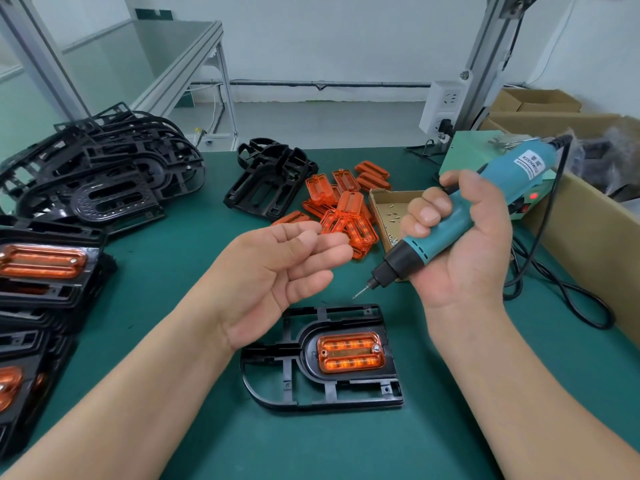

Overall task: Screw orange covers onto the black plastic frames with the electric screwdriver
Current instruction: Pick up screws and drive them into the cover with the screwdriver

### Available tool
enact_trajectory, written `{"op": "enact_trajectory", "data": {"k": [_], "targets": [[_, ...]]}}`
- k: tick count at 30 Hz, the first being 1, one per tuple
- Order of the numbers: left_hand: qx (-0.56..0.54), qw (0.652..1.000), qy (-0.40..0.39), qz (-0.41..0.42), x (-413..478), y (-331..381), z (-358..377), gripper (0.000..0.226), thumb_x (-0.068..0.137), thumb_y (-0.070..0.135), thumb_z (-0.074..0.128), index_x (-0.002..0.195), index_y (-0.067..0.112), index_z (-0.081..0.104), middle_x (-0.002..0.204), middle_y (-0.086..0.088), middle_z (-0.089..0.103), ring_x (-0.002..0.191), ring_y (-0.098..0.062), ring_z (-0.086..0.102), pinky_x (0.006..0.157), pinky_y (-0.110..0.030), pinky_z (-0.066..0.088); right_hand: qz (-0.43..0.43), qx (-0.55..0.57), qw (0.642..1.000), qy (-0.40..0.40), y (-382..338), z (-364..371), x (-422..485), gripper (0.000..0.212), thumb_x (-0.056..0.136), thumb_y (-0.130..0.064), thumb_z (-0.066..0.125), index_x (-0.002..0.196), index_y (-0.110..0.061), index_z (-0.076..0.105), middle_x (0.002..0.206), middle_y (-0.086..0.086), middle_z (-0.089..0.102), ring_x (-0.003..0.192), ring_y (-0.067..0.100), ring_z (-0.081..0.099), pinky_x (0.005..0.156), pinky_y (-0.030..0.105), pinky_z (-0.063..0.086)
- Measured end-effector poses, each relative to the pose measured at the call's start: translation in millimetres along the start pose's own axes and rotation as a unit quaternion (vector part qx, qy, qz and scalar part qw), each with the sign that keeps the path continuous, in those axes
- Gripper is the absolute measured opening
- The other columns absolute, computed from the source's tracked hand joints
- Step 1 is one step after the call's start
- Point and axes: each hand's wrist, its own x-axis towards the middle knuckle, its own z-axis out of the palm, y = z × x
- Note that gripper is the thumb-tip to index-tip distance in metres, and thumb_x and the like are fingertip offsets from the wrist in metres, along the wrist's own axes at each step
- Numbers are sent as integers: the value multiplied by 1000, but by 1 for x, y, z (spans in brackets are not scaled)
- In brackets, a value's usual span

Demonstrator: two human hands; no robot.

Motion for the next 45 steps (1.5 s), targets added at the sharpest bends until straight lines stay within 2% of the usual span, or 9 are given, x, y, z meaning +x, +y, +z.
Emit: {"op": "enact_trajectory", "data": {"k": [5,9,13,18,22,27,31,34,45], "targets": [[131,991,-1,34,-4,-2,4,24,82,35,79,87,13,74,83,-11,75,62,-13,71,50,-20,56,1,5,1000,-6,0,-1,0,11,100,-18,55,90,-13,58,68,-2,45,56,12,48,52,24,43],[192,980,0,56,-8,-2,7,22,80,43,79,72,25,70,71,-5,67,51,-12,56,41,-18,39,-1,13,1000,-4,0,-2,1,12,100,-18,55,89,-13,58,68,-2,45,56,12,48,52,24,43],[250,966,11,63,-9,-4,8,26,78,47,80,71,25,68,64,-2,60,50,-10,45,42,-17,33,-4,15,1000,-8,0,-2,1,12,100,-19,56,90,-14,59,68,-2,46,57,12,48,53,24,43],[215,975,-33,36,-8,-8,7,13,90,24,76,88,11,75,84,-13,74,67,-16,66,58,-24,58,-10,19,1000,-9,0,-2,1,12,100,-19,55,90,-13,58,68,-2,46,57,12,49,53,24,44],[204,977,-53,15,-8,-8,5,7,90,13,74,96,14,79,99,-21,77,83,-24,76,69,-29,63,-18,21,1000,-8,-1,-1,1,11,100,-20,55,91,-14,57,68,-2,46,57,12,49,53,23,44],[213,975,-58,30,-8,-8,4,15,95,11,71,104,17,81,103,-17,79,93,-26,78,75,-29,63,-31,27,999,5,-2,-2,2,12,101,-21,57,92,-13,56,71,-1,45,59,13,49,55,24,44],[277,958,-26,66,-7,-10,3,22,103,6,64,97,20,80,96,-12,79,90,-26,79,74,-29,64,-37,23,999,21,-1,-2,1,13,100,-22,59,91,-13,57,72,0,45,60,14,51,56,24,44],[309,949,-29,58,-7,-12,1,16,104,6,62,99,14,75,95,-11,80,90,-27,80,77,-34,66,-43,29,998,26,-1,-2,1,14,100,-24,60,92,-13,57,73,-1,46,62,14,51,58,25,45],[316,947,-38,39,-7,-18,3,9,101,4,66,105,9,73,95,-10,81,90,-26,80,78,-34,66,-43,12,999,15,6,0,-2,14,102,-24,60,92,-14,56,71,0,47,61,14,52,58,25,46]]}}
